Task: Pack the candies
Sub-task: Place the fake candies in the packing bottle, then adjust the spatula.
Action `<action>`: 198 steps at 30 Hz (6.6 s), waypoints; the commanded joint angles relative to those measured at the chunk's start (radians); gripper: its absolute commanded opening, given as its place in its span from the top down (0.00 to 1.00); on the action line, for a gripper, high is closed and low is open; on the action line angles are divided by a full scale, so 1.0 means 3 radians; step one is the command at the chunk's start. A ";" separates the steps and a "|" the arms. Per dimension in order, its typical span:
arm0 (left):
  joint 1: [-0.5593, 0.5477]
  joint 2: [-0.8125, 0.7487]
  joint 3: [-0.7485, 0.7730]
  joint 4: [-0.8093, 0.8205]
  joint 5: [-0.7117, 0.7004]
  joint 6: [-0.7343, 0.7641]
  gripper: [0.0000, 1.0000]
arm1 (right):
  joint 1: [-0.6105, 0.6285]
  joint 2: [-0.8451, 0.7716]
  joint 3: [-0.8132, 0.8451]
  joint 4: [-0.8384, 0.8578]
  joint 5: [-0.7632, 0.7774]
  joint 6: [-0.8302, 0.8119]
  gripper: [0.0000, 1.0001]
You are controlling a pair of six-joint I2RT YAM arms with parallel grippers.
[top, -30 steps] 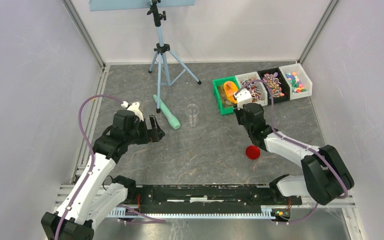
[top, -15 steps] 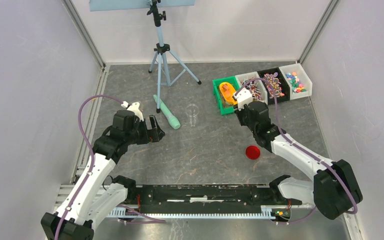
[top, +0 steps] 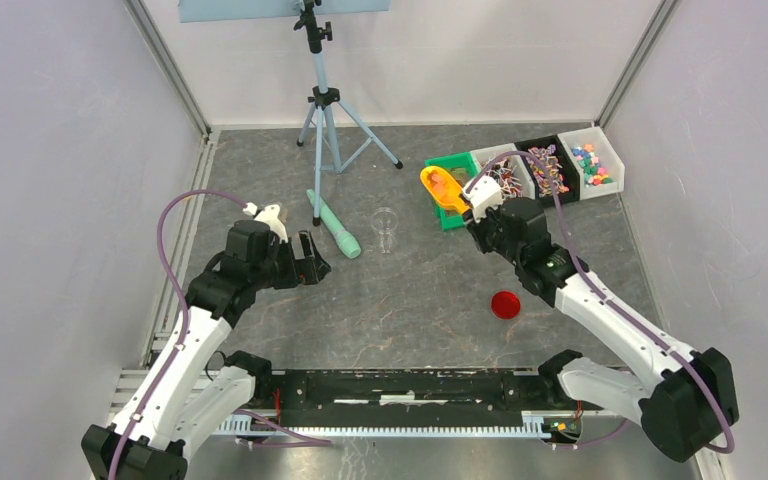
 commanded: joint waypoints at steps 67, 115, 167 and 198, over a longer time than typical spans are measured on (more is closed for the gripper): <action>-0.0009 -0.0106 0.0047 0.0060 -0.0043 0.0092 0.00 | 0.1198 0.1025 0.2111 -0.2426 0.0508 0.0162 1.00; -0.0018 -0.0154 0.0049 0.0059 -0.0058 0.0094 0.00 | 0.1204 0.1665 0.3062 -0.3247 0.0565 0.0249 1.00; -0.0015 -0.0200 0.0042 0.0057 -0.0059 0.0086 0.00 | 0.1209 0.1540 0.3285 -0.3394 0.0567 0.0187 1.00; -0.0025 -0.0243 0.0675 0.0173 0.0680 -0.0628 0.00 | 0.1229 -0.0193 0.0733 -0.0459 -0.0586 -0.0210 1.00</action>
